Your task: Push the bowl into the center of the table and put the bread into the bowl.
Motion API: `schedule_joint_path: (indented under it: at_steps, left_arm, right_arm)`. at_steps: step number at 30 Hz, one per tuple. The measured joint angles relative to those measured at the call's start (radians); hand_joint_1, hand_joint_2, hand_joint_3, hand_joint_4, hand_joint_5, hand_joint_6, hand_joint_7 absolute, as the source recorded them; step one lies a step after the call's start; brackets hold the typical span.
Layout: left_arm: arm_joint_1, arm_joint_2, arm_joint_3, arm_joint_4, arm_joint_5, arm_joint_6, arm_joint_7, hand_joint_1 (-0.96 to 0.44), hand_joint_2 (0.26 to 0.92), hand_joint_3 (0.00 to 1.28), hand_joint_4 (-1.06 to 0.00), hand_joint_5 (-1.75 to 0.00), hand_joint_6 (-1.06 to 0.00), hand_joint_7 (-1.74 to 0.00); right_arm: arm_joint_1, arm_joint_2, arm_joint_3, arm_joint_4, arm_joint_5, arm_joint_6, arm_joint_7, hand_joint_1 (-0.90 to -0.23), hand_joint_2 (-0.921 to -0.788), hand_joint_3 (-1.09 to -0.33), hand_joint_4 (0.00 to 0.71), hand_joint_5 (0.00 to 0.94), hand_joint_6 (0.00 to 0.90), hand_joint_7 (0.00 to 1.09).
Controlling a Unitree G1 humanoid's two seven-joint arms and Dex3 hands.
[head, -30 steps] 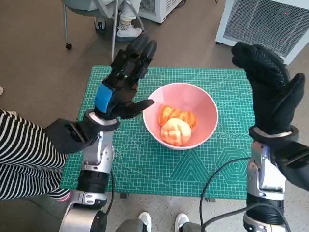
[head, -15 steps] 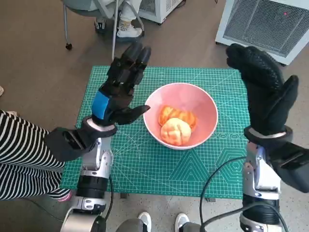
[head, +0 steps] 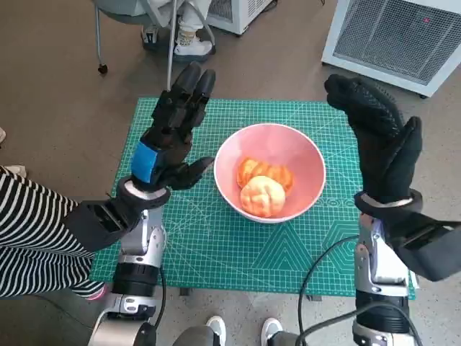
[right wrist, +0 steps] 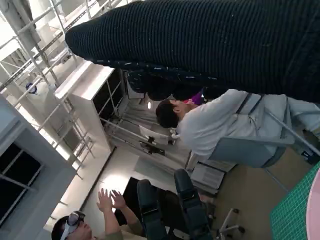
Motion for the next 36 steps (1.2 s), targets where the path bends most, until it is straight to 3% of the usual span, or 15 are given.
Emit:
schedule_joint_path:
  at_steps: [36]
  left_arm:
    - [-0.014,0.0,-0.001,0.045,-0.003,-0.021,0.004,-0.67,0.921,0.42,-0.01,0.0,0.0,-0.12]
  right_arm:
    - [0.006,0.001,-0.003,0.045,0.013,-0.019,0.031,-0.689,-0.921,-0.689,0.202,0.001,0.123,0.41]
